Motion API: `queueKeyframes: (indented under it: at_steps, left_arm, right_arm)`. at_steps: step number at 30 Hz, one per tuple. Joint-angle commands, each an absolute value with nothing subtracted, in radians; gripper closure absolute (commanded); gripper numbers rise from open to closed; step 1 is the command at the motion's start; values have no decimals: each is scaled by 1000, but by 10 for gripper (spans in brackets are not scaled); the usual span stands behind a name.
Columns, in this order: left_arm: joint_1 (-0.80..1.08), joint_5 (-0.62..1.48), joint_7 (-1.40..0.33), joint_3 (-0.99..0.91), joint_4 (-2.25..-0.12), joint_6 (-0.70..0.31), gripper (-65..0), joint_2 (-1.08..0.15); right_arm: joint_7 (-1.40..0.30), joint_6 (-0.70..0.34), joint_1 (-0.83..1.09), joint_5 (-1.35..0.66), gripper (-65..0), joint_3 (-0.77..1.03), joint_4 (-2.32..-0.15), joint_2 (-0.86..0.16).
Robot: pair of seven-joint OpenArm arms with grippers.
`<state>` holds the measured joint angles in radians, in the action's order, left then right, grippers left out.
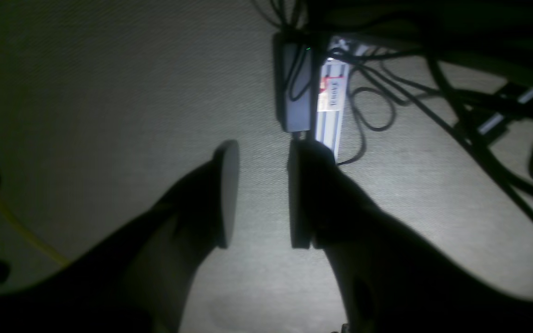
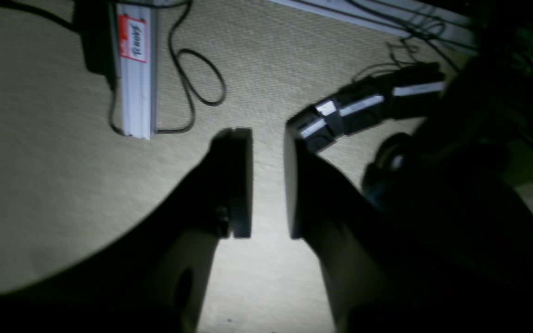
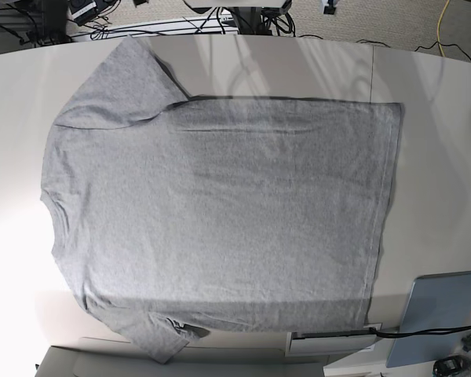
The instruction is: Fold the T-shirt properly
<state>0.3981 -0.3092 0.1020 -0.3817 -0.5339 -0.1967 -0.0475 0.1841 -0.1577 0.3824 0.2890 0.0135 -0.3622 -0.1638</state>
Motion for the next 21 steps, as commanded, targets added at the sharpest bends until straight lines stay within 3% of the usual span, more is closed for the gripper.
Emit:
queueKeyframes:
  at_steps: [1,9,13,21]
  left_arm:
    - [439,-283,80,-382,-574,-225,-203,-48]
    - [683,-86,-80,-382,-994,-362,-203,-65]
    - [812,-67,-101,-382,-1235,-368,-203,-92]
    - [1037,-67,-117,-382,-1711,-412,-203,-238]
  right_arm:
    - [181,-160,425,284,-127,14,-398,-179]
    - [76,-197,748,119,-127,14,-883,-256]
    - [13,-242,930,40,-127,14,-1196,-338]
    - [-192,-216,1214,24,-127,15,-1787,-506]
